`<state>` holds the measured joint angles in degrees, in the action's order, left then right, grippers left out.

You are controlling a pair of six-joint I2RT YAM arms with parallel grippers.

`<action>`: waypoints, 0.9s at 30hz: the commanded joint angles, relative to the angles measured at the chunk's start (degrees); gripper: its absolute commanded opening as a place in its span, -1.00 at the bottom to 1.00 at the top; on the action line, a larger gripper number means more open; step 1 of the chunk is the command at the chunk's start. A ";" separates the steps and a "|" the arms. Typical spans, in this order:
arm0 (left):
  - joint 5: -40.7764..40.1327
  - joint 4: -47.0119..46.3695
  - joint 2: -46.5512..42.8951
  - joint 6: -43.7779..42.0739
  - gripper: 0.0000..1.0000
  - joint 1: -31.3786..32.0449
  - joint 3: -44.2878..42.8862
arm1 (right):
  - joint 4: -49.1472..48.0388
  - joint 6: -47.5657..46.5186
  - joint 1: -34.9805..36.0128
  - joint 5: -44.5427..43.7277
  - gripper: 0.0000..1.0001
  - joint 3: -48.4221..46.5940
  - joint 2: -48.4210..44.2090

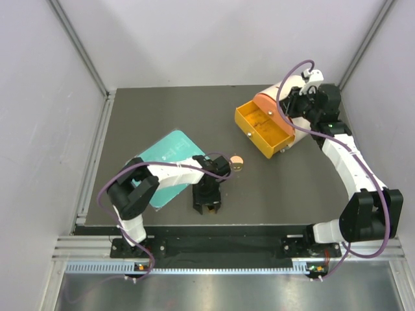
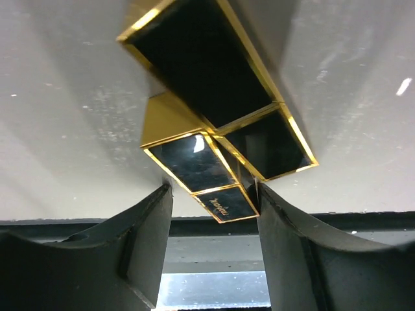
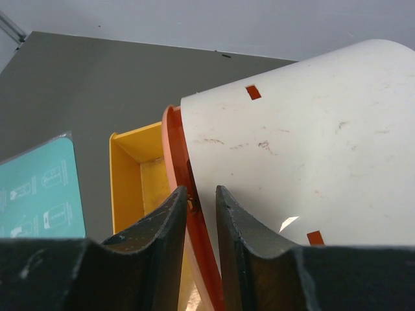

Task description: Organize the makeup

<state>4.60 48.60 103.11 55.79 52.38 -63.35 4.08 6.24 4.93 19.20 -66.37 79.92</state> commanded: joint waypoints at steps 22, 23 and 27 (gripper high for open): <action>-7.66 -0.71 -1.86 -4.55 -1.00 -5.10 -3.53 | 23.79 0.35 1.75 -0.04 -0.47 5.20 5.77; -8.63 0.08 -2.73 -4.55 -1.00 -5.10 -5.10 | 23.79 0.35 1.84 -0.04 -0.47 5.28 5.60; -14.87 4.57 -5.98 -4.72 -1.00 -5.10 -11.17 | 23.61 0.44 1.84 -0.30 -0.46 5.29 5.42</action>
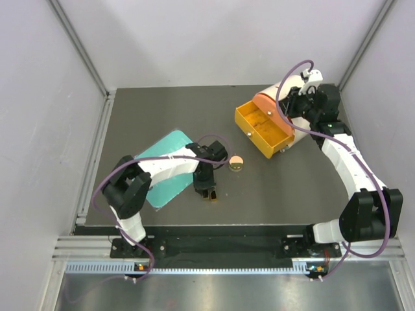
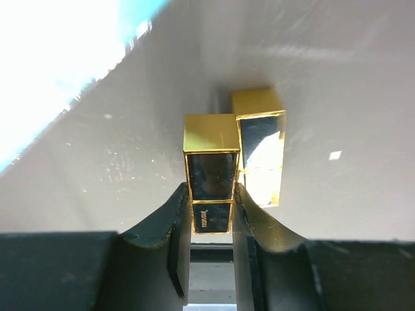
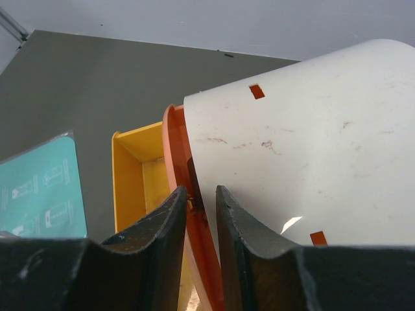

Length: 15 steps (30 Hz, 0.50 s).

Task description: Organize the makeup

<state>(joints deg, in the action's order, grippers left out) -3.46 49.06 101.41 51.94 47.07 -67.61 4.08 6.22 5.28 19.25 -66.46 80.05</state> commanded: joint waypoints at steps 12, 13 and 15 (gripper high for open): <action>-3.24 -16.42 -5.17 -10.62 -1.00 0.04 -25.80 | 24.14 0.11 1.49 -0.87 -0.46 4.32 6.78; -2.26 -17.58 -2.73 -10.72 -1.00 0.04 -28.60 | 24.31 0.11 1.49 -1.14 -0.46 4.40 6.70; 1.33 -19.08 0.36 -10.90 -1.00 -0.05 -32.21 | 24.40 -0.15 1.40 -1.31 -0.46 4.41 6.70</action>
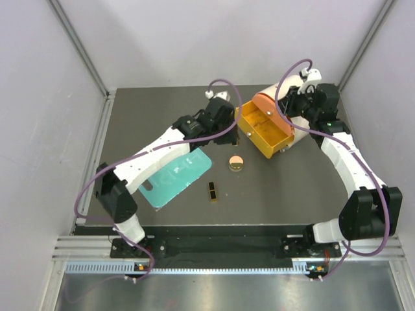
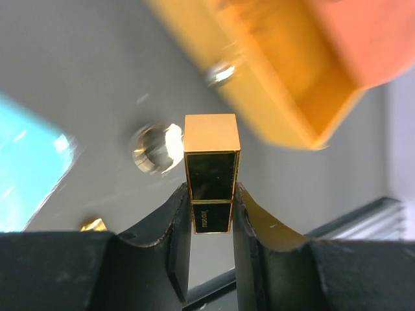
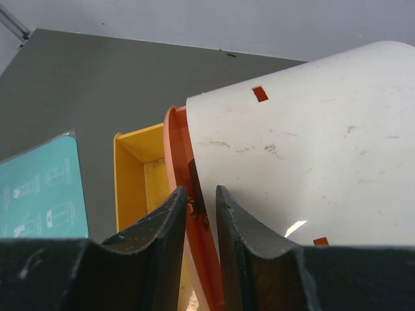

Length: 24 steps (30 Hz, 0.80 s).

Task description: Organize the makeup

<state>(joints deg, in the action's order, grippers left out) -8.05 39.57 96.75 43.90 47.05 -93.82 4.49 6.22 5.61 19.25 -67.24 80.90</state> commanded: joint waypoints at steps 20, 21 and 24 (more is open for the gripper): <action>18.95 -17.25 25.15 5.76 -0.57 -0.11 -27.03 | 24.95 -0.77 1.07 -2.98 -0.46 5.28 5.49; 18.95 -17.16 25.07 5.76 -0.53 -0.03 -26.94 | 25.04 -0.86 1.07 -2.90 -0.46 5.28 5.49; 19.04 -17.25 24.54 5.85 -0.49 -0.03 -26.50 | 25.04 -0.86 0.99 -2.90 -0.46 5.19 5.67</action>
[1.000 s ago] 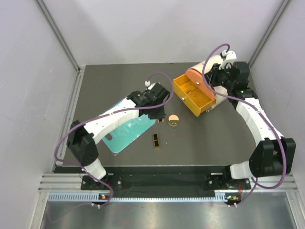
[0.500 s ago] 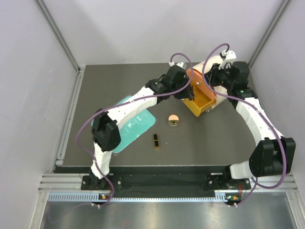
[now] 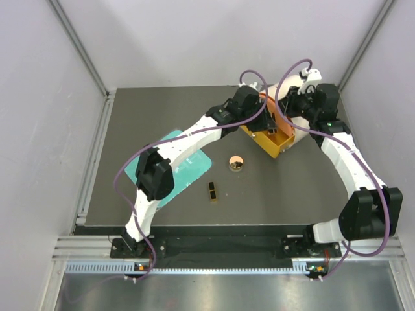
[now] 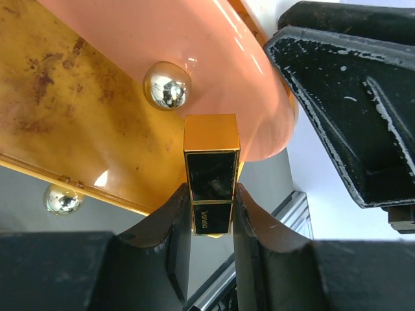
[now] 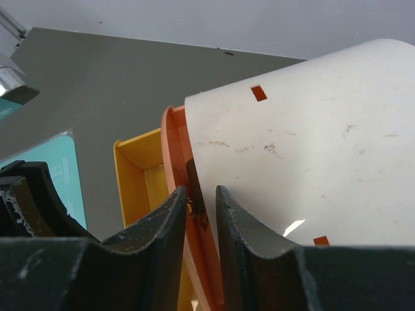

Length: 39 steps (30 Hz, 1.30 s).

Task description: Organize the makeup

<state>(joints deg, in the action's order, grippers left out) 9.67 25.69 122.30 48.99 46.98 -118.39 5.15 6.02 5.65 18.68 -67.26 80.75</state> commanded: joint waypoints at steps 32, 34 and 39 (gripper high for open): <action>-11.60 8.38 -24.12 -8.04 0.50 -0.66 15.02 | 24.30 -0.75 1.03 -2.85 -0.46 5.12 6.17; -11.61 14.61 -25.18 -8.04 0.50 -0.66 18.00 | 24.21 -0.75 1.03 -2.68 -0.46 5.21 6.09; -13.71 25.97 -27.20 -3.91 0.47 -0.57 28.36 | 24.12 -0.75 1.03 -2.59 -0.46 5.21 6.17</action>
<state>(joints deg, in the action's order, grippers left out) -1.34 37.56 94.50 42.83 46.52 -97.89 5.39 6.00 5.89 18.28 -67.61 81.01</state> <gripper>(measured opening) 0.744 0.265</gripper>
